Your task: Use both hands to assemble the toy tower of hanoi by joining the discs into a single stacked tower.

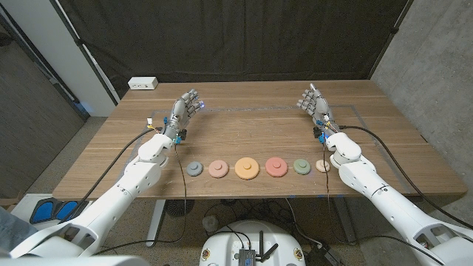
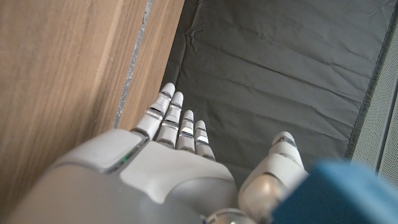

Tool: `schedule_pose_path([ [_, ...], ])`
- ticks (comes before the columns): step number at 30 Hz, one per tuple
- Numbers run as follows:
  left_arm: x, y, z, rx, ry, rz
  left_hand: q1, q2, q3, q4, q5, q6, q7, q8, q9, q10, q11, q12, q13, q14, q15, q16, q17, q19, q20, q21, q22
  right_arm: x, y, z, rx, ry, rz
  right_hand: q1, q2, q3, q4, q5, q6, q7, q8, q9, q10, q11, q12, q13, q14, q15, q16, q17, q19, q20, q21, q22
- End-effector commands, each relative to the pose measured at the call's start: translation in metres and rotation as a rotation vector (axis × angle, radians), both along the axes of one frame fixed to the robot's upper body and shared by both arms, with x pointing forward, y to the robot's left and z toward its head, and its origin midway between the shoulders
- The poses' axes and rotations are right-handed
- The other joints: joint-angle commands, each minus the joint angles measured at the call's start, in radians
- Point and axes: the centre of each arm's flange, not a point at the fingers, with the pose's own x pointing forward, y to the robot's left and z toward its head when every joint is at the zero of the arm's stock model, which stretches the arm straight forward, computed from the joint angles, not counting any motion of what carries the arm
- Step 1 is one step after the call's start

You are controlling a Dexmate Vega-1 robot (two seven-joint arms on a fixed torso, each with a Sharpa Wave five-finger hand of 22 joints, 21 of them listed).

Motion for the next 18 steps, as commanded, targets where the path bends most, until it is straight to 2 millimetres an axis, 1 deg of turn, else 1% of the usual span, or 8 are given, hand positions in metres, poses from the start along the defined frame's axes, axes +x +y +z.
schedule_pose_path([
  [1, -0.0013, -0.0017, -0.0027, -0.003, 0.008, -0.016, -0.015, -0.003, 0.004, 0.003, 0.004, 0.008, -0.009, 0.008, 0.004, 0.019, -0.002, 0.009, 0.004, 0.073, -0.004, 0.021, 0.010, 0.054, 0.001, 0.022, 0.007, 0.0007, 0.0012, 0.0011, 0.007, -0.003, 0.003, 0.001, 0.015, 0.006, 0.001, 0.002, 0.025, -0.001, 0.008, 0.005, 0.022, -0.001, 0.011, 0.010, 0.056, -0.004, 0.027, 0.015, 0.044, 0.005, 0.017, 0.003],
  [5, -0.0036, -0.0039, -0.0015, 0.005, 0.005, -0.012, -0.020, -0.003, 0.004, 0.004, 0.003, 0.013, -0.008, 0.009, 0.004, 0.027, 0.000, 0.012, 0.005, 0.125, -0.002, 0.037, 0.015, 0.092, 0.002, 0.038, 0.011, 0.0006, 0.0013, 0.0006, 0.007, -0.009, 0.005, 0.001, 0.016, 0.005, 0.000, 0.002, 0.031, -0.003, 0.007, 0.006, 0.036, 0.000, 0.017, 0.017, 0.110, -0.005, 0.053, 0.029, 0.092, -0.005, 0.033, 0.005],
  [7, -0.0040, -0.0050, -0.0014, 0.007, 0.005, -0.008, -0.022, -0.001, 0.005, 0.004, 0.003, 0.017, -0.006, 0.010, 0.004, 0.033, 0.002, 0.014, 0.005, 0.160, -0.006, 0.048, 0.019, 0.121, 0.001, 0.051, 0.013, 0.0007, 0.0009, 0.0003, 0.009, -0.010, 0.005, 0.002, 0.015, 0.005, 0.000, 0.003, 0.037, -0.006, 0.008, 0.006, 0.039, -0.002, 0.019, 0.020, 0.137, -0.006, 0.066, 0.038, 0.116, -0.002, 0.042, 0.007],
  [10, -0.0043, -0.0062, -0.0020, 0.008, 0.004, -0.015, -0.021, -0.004, 0.005, 0.002, 0.004, 0.028, -0.005, 0.014, 0.004, 0.044, 0.008, 0.018, 0.006, 0.177, -0.006, 0.052, 0.021, 0.134, 0.001, 0.057, 0.015, 0.0006, 0.0008, 0.0001, 0.007, -0.010, 0.006, 0.002, 0.015, 0.005, -0.001, 0.003, 0.041, -0.006, 0.008, 0.007, 0.047, -0.003, 0.022, 0.024, 0.170, -0.013, 0.083, 0.049, 0.142, -0.005, 0.052, 0.009],
  [13, -0.0053, -0.0069, -0.0028, 0.013, 0.005, -0.013, -0.023, -0.005, 0.005, 0.002, 0.003, 0.030, -0.005, 0.014, 0.005, 0.054, 0.014, 0.022, 0.006, 0.193, -0.010, 0.056, 0.024, 0.143, -0.001, 0.061, 0.017, 0.0005, 0.0009, 0.0001, 0.000, -0.010, 0.006, 0.002, 0.015, 0.004, -0.001, 0.003, 0.044, -0.006, 0.007, 0.008, 0.049, -0.006, 0.024, 0.028, 0.203, -0.024, 0.101, 0.062, 0.172, -0.006, 0.065, 0.012],
  [15, -0.0061, -0.0070, -0.0027, 0.014, 0.005, -0.008, -0.024, -0.005, 0.005, 0.002, 0.003, 0.035, -0.005, 0.015, 0.005, 0.058, 0.016, 0.023, 0.007, 0.208, -0.013, 0.062, 0.026, 0.150, -0.003, 0.066, 0.020, 0.0006, 0.0006, 0.0002, -0.002, -0.009, 0.005, 0.002, 0.015, 0.004, -0.001, 0.002, 0.047, -0.007, 0.007, 0.008, 0.055, -0.008, 0.027, 0.031, 0.230, -0.031, 0.116, 0.075, 0.202, -0.016, 0.078, 0.014],
  [16, -0.0064, -0.0069, -0.0026, 0.013, 0.004, -0.006, -0.024, -0.003, 0.004, 0.002, 0.003, 0.035, -0.004, 0.014, 0.005, 0.059, 0.017, 0.023, 0.007, 0.215, -0.014, 0.065, 0.029, 0.162, -0.009, 0.072, 0.022, 0.0007, 0.0004, 0.0002, -0.002, -0.009, 0.004, 0.002, 0.015, 0.003, -0.001, 0.002, 0.047, -0.008, 0.006, 0.009, 0.062, -0.008, 0.031, 0.034, 0.257, -0.045, 0.130, 0.086, 0.226, -0.017, 0.089, 0.017],
  [18, -0.0071, -0.0067, -0.0025, 0.010, 0.003, -0.003, -0.024, 0.001, 0.004, 0.003, 0.003, 0.036, -0.003, 0.014, 0.005, 0.065, 0.019, 0.024, 0.007, 0.236, -0.020, 0.075, 0.034, 0.183, -0.017, 0.083, 0.027, 0.0009, -0.0001, 0.0002, -0.001, -0.008, 0.003, 0.003, 0.014, 0.002, -0.001, 0.002, 0.051, -0.008, 0.006, 0.009, 0.068, -0.007, 0.034, 0.038, 0.297, -0.058, 0.153, 0.103, 0.253, -0.023, 0.103, 0.020],
])
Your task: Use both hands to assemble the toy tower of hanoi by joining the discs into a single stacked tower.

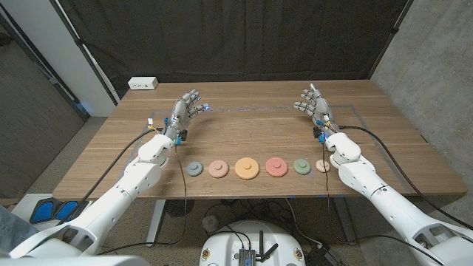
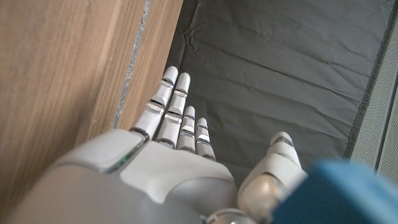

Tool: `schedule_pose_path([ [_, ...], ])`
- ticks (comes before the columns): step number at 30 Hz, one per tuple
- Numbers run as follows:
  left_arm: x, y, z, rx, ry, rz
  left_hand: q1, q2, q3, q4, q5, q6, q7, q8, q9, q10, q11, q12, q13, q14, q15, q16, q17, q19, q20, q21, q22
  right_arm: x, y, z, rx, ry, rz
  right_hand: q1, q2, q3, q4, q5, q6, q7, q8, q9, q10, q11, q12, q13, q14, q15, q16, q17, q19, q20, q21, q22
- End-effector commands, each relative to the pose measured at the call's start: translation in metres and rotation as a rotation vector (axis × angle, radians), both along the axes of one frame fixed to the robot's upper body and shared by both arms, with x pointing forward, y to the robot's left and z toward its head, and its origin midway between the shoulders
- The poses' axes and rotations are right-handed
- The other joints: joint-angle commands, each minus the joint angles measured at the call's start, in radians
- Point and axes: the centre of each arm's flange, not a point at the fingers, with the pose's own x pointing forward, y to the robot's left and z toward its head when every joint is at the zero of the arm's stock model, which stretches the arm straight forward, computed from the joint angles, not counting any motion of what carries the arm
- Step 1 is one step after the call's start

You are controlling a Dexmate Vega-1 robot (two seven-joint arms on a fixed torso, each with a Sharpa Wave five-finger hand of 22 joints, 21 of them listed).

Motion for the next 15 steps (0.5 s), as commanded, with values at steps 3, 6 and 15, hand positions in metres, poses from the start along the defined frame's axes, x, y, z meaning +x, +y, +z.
schedule_pose_path([
  [3, -0.0045, -0.0017, -0.0006, 0.002, -0.003, 0.014, -0.006, 0.013, 0.002, 0.002, 0.003, 0.015, 0.005, 0.006, 0.005, 0.026, 0.006, 0.009, 0.006, 0.078, -0.016, 0.044, 0.022, 0.065, -0.017, 0.041, 0.020, -0.0003, -0.0010, -0.0011, 0.000, -0.001, -0.015, 0.010, -0.002, 0.001, -0.001, 0.002, 0.019, 0.001, 0.003, 0.004, 0.013, -0.002, 0.009, 0.015, 0.121, -0.045, 0.071, 0.058, 0.084, -0.017, 0.049, 0.020],
  [6, -0.0051, -0.0018, -0.0013, 0.001, -0.001, 0.016, 0.003, 0.015, -0.002, -0.003, 0.003, 0.021, 0.005, 0.006, 0.005, 0.041, 0.003, 0.010, 0.007, 0.131, -0.024, 0.078, 0.040, 0.113, -0.028, 0.071, 0.037, -0.0005, -0.0010, -0.0017, -0.004, 0.001, -0.015, 0.012, -0.004, 0.000, -0.003, 0.003, 0.026, 0.004, 0.004, 0.005, 0.011, -0.002, 0.009, 0.019, 0.160, -0.073, 0.099, 0.083, 0.105, -0.028, 0.068, 0.032],
  [15, -0.0072, -0.0023, -0.0036, -0.011, -0.005, 0.023, 0.017, 0.020, -0.006, -0.008, 0.003, 0.038, 0.013, 0.008, 0.005, 0.061, 0.001, 0.008, 0.009, 0.180, -0.037, 0.121, 0.065, 0.177, -0.039, 0.113, 0.061, -0.0015, 0.0004, -0.0018, -0.005, -0.006, -0.024, 0.022, -0.009, -0.002, -0.008, 0.003, 0.032, -0.003, 0.003, 0.006, 0.014, -0.004, 0.006, 0.031, 0.209, -0.107, 0.174, 0.165, 0.191, -0.060, 0.136, 0.072],
])
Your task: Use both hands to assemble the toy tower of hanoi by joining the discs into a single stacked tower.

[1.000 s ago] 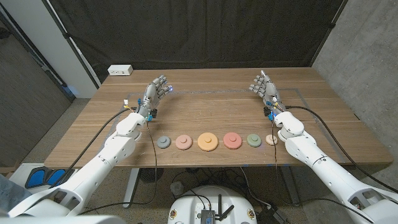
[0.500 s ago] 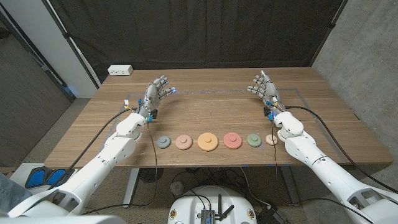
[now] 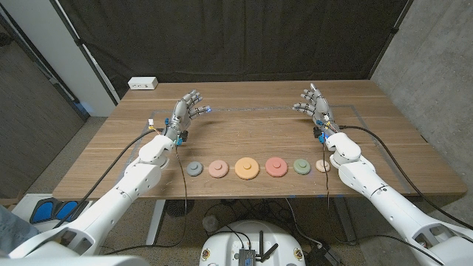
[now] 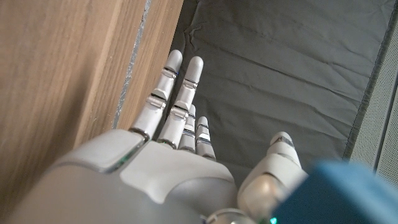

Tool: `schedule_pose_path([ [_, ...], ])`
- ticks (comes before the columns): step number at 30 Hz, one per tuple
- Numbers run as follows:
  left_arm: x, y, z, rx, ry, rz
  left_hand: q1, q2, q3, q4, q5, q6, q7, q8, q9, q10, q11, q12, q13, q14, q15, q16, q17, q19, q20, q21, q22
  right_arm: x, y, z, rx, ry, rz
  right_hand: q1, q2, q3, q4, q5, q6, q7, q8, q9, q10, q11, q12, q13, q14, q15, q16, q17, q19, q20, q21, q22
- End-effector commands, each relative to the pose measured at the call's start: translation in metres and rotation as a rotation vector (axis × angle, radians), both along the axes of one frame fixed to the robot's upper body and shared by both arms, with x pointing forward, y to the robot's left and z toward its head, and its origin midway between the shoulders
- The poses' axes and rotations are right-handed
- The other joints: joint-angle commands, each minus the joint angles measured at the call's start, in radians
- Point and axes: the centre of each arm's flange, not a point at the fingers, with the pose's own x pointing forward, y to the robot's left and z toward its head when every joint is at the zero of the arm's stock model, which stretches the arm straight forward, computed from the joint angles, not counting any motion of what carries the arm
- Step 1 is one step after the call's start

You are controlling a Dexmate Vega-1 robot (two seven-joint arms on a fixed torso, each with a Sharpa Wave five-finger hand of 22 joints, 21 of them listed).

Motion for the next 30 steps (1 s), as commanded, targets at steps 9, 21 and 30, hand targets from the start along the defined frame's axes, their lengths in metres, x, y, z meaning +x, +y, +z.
schedule_pose_path([
  [9, -0.0041, 0.0000, -0.0033, -0.019, 0.001, 0.020, 0.034, 0.011, -0.005, -0.010, 0.004, 0.035, 0.005, 0.009, 0.005, 0.044, 0.002, 0.006, 0.008, 0.077, -0.022, 0.072, 0.044, 0.085, -0.025, 0.065, 0.039, -0.0029, 0.0038, -0.0007, -0.006, -0.009, -0.015, 0.029, 0.000, 0.000, -0.014, 0.005, 0.023, 0.000, 0.005, 0.006, 0.022, -0.007, 0.003, 0.016, 0.053, -0.039, 0.101, 0.104, 0.064, -0.040, 0.070, 0.057],
  [21, -0.0037, -0.0021, -0.0034, -0.024, 0.005, 0.028, 0.079, 0.012, -0.013, -0.015, 0.004, 0.062, 0.013, 0.007, 0.006, 0.076, 0.008, 0.007, 0.022, 0.145, -0.065, 0.179, 0.119, 0.180, -0.063, 0.149, 0.100, -0.0059, 0.0034, 0.0025, -0.018, -0.017, -0.045, 0.082, -0.004, -0.002, -0.017, 0.006, 0.099, -0.026, 0.023, 0.014, 0.067, -0.012, -0.004, 0.052, 0.103, -0.139, 0.363, 0.364, 0.170, -0.118, 0.242, 0.222],
  [30, -0.0046, -0.0032, -0.0052, -0.025, 0.008, 0.065, 0.147, -0.006, -0.035, -0.017, 0.003, 0.116, 0.025, 0.010, 0.010, 0.111, 0.005, 0.013, 0.049, 0.251, -0.133, 0.378, 0.274, 0.290, -0.129, 0.280, 0.211, -0.0099, 0.0020, 0.0003, -0.011, -0.020, -0.104, 0.118, -0.003, 0.018, -0.014, 0.004, 0.176, -0.045, 0.031, 0.016, 0.162, -0.039, 0.009, 0.071, 0.235, -0.147, 0.521, 0.513, 0.309, -0.242, 0.369, 0.301],
])
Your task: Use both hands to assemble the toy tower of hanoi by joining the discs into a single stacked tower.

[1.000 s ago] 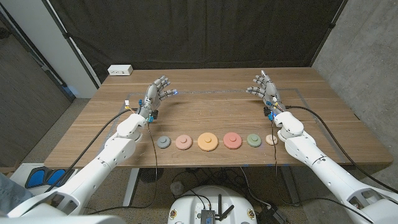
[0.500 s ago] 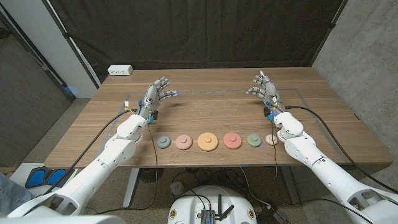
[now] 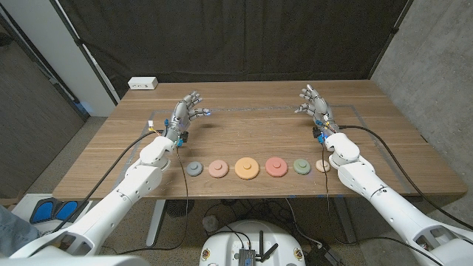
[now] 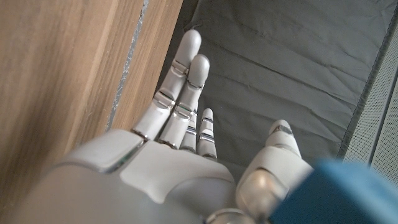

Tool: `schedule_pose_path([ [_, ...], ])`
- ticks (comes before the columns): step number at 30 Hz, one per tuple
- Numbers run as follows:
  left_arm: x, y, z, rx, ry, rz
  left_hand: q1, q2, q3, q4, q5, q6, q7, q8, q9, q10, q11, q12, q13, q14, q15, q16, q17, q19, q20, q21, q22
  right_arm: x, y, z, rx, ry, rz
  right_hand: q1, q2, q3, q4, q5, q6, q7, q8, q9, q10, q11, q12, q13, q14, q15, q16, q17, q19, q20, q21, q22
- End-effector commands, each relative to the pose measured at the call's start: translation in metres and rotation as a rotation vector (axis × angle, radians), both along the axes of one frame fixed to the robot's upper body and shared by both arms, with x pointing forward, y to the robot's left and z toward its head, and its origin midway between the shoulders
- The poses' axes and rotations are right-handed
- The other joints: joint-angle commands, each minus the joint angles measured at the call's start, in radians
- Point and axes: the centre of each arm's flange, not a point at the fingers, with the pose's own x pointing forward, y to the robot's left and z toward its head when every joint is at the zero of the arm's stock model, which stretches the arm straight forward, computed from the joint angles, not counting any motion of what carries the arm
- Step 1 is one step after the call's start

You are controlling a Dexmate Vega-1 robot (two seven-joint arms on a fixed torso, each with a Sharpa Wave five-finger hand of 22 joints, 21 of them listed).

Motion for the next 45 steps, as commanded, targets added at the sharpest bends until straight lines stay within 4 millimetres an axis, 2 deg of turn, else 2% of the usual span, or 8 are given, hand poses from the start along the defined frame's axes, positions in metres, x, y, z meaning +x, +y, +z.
schedule_pose_path([
  [1, -0.001, -0.001, -0.003, 0.002, 0.007, 0.051, 0.046, -0.010, -0.017, 0.003, 0.003, 0.032, -0.001, 0.010, 0.006, 0.022, -0.002, 0.006, 0.018, 0.061, -0.068, 0.121, 0.099, 0.051, -0.034, 0.073, 0.068, -0.006, -0.001, -0.001, 0.007, -0.007, -0.058, 0.003, -0.015, 0.012, 0.010, 0.004, 0.031, -0.005, 0.005, 0.002, 0.041, -0.018, 0.009, 0.011, 0.054, -0.089, 0.067, 0.089, 0.054, -0.046, 0.039, 0.018],
  [8, -0.004, -0.002, -0.004, 0.034, 0.005, 0.075, 0.071, -0.019, -0.028, 0.005, 0.003, 0.033, -0.008, 0.005, 0.008, -0.042, -0.016, -0.018, 0.027, 0.076, -0.090, 0.192, 0.164, 0.077, -0.060, 0.106, 0.087, -0.006, -0.001, -0.006, 0.017, 0.004, -0.080, -0.005, -0.019, 0.021, 0.013, 0.004, 0.064, -0.040, 0.006, 0.001, 0.078, -0.042, 0.011, 0.020, 0.088, -0.089, 0.124, 0.171, 0.080, -0.049, 0.069, 0.039],
  [17, -0.003, -0.002, -0.005, 0.035, 0.005, 0.083, 0.100, -0.021, -0.030, 0.005, 0.005, 0.076, -0.024, 0.017, 0.009, -0.062, -0.060, -0.024, 0.029, 0.099, -0.096, 0.232, 0.184, 0.099, -0.077, 0.134, 0.100, -0.009, -0.001, -0.009, 0.036, -0.010, -0.120, 0.007, -0.025, 0.036, 0.003, 0.011, 0.093, 0.012, 0.007, -0.001, 0.046, -0.064, -0.012, 0.028, 0.072, -0.089, 0.143, 0.182, 0.075, -0.050, 0.070, 0.037],
  [19, -0.003, -0.002, -0.005, 0.032, 0.002, 0.082, 0.104, -0.020, -0.029, 0.004, 0.006, 0.079, -0.032, 0.017, 0.009, -0.056, -0.065, -0.021, 0.029, 0.105, -0.096, 0.238, 0.186, 0.100, -0.076, 0.135, 0.098, -0.010, -0.001, -0.009, 0.023, -0.010, -0.133, 0.067, -0.038, 0.060, -0.022, 0.024, 0.095, 0.005, 0.001, -0.004, 0.041, -0.067, -0.018, 0.032, 0.060, -0.089, 0.152, 0.179, 0.070, -0.051, 0.069, 0.034],
  [26, 0.000, -0.002, -0.004, 0.039, -0.003, 0.084, 0.137, -0.016, -0.020, -0.003, 0.013, 0.084, -0.029, 0.014, 0.008, -0.021, -0.081, -0.009, 0.027, 0.106, -0.096, 0.247, 0.185, 0.103, -0.075, 0.144, 0.100, -0.009, -0.001, -0.008, -0.010, -0.006, -0.154, 0.163, -0.055, 0.100, -0.027, 0.047, 0.093, 0.005, -0.007, 0.000, 0.035, -0.083, -0.027, 0.042, 0.033, -0.090, 0.159, 0.166, 0.063, -0.051, 0.073, 0.030],
  [30, 0.000, -0.002, -0.003, 0.047, -0.006, 0.091, 0.202, -0.008, 0.003, -0.014, 0.029, 0.099, -0.023, 0.015, 0.007, 0.000, -0.087, -0.005, 0.025, 0.105, -0.097, 0.259, 0.185, 0.102, -0.081, 0.151, 0.097, -0.009, 0.000, -0.006, -0.032, -0.006, -0.167, 0.235, -0.068, 0.126, -0.030, 0.066, 0.081, -0.003, -0.013, 0.004, 0.038, -0.093, -0.028, 0.050, 0.026, -0.091, 0.167, 0.163, 0.057, -0.051, 0.076, 0.029],
  [39, -0.002, -0.002, 0.002, 0.070, -0.021, 0.135, 0.301, -0.011, 0.030, -0.021, 0.053, 0.094, -0.022, 0.008, 0.009, 0.011, -0.088, -0.003, 0.029, 0.105, -0.098, 0.286, 0.197, 0.100, -0.092, 0.163, 0.095, -0.011, 0.001, 0.000, -0.094, -0.010, -0.217, 0.351, -0.102, 0.156, -0.032, 0.092, 0.062, -0.015, -0.020, 0.009, 0.029, -0.115, -0.033, 0.066, 0.012, -0.091, 0.173, 0.151, 0.044, -0.051, 0.081, 0.022],
  [45, -0.003, -0.003, 0.005, 0.094, -0.032, 0.172, 0.401, -0.050, 0.039, -0.023, 0.072, 0.085, -0.028, 0.005, 0.011, 0.007, -0.105, -0.006, 0.034, 0.097, -0.098, 0.313, 0.207, 0.094, -0.109, 0.174, 0.093, -0.014, 0.001, 0.001, -0.122, -0.010, -0.258, 0.443, -0.140, 0.164, -0.027, 0.104, 0.042, -0.030, -0.023, 0.015, 0.012, -0.123, -0.037, 0.085, -0.015, -0.091, 0.159, 0.120, 0.023, -0.050, 0.083, 0.012],
])
